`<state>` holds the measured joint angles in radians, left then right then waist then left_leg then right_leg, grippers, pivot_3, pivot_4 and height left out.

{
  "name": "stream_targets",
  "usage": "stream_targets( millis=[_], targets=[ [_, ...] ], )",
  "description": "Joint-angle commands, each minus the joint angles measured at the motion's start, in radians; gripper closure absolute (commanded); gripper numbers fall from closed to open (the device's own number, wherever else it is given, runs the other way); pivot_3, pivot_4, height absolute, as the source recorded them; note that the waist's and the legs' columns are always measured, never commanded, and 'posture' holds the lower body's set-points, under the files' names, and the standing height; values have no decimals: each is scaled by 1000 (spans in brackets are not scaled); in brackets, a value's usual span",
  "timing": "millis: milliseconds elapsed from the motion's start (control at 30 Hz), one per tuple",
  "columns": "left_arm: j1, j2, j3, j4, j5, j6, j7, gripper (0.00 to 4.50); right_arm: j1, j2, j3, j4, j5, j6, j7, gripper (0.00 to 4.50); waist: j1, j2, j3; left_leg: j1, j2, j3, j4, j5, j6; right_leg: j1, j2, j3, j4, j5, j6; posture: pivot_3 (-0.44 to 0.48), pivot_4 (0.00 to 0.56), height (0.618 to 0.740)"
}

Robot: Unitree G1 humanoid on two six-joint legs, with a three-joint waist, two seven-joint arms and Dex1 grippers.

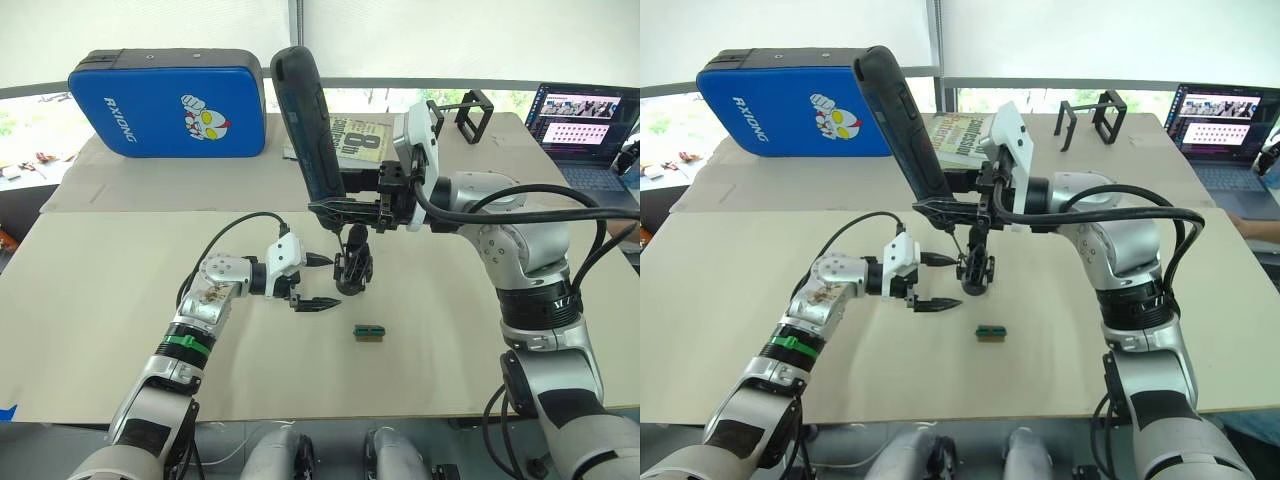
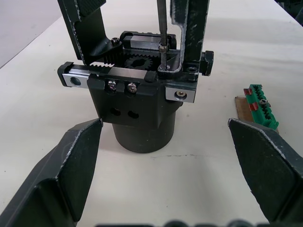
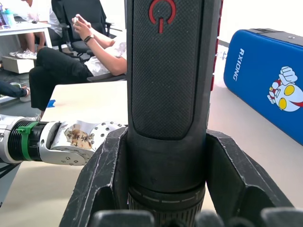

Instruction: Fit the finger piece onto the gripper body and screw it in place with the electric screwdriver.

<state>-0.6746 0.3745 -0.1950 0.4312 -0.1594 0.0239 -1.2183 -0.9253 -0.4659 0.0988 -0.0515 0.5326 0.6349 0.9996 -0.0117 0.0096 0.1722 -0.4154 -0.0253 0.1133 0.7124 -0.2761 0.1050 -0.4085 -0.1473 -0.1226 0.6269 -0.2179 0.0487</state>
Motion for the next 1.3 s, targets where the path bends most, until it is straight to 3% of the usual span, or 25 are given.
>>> stream_targets(
  millis=[33,867,1300],
  targets=[
    [-26,-4,6,-12,-6,-23,1,0,-10,-5,-41,-44,11,-40,2,2636,0,0,0,0,0,0,0,0,0,0,0,0,0,0,0,0,150,740],
    [-31,-6,9,-2,-7,-27,7,0,-72,-13,-35,-44,21,10,-6,2636,0,0,0,0,0,0,0,0,0,0,0,0,0,0,0,0,150,740],
    [-31,-8,7,2,-6,-36,6,0,-21,-14,-30,-62,18,-4,0,2636,0,0,0,0,0,0,0,0,0,0,0,0,0,0,0,0,150,740]
  ],
)
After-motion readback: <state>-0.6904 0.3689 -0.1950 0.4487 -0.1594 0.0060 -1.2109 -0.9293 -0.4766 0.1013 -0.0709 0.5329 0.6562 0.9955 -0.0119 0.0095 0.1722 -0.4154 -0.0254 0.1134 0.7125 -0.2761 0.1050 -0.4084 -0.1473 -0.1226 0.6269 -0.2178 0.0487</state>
